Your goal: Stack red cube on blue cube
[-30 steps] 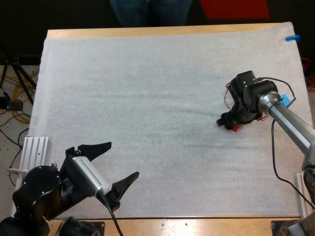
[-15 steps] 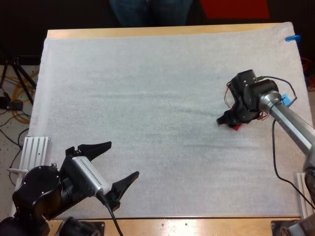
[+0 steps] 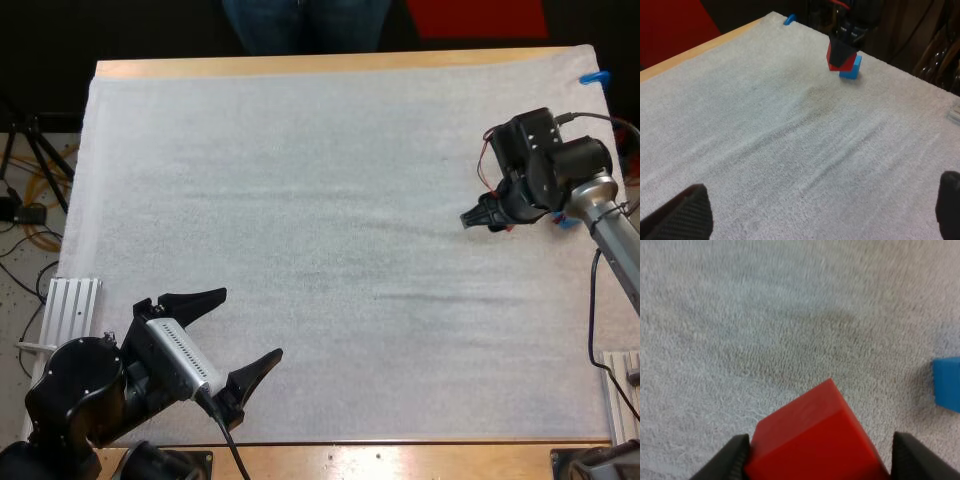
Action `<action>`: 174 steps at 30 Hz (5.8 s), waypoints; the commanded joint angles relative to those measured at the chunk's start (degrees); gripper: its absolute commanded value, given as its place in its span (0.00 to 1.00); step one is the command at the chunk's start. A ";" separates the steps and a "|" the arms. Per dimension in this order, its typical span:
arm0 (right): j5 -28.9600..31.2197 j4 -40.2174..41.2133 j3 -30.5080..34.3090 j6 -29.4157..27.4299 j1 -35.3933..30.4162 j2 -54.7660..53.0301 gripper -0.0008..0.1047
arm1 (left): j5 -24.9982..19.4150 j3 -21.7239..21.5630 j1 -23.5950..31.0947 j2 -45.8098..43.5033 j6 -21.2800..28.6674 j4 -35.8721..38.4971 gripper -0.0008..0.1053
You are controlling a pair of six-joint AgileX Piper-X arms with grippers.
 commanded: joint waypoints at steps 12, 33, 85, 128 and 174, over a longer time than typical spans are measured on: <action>-0.08 -1.77 -0.75 0.41 -11.52 -0.24 0.22 | 0.46 -0.42 -0.23 0.12 -0.33 -1.01 0.83; -0.93 -3.47 -6.46 0.53 -19.29 12.64 0.22 | 0.46 -0.42 -0.23 0.12 -0.33 -1.01 0.83; -5.16 -4.86 -7.25 3.11 -19.17 4.27 0.75 | 0.46 -0.42 -0.23 0.12 -0.33 -1.01 0.83; -5.35 -11.07 23.67 3.00 -18.03 -54.65 0.75 | -7.01 -0.87 28.58 -0.69 3.05 -1.86 0.83; -9.96 -11.27 44.06 4.55 -18.03 -93.12 0.75 | -5.38 15.25 28.75 -32.73 5.16 3.79 0.83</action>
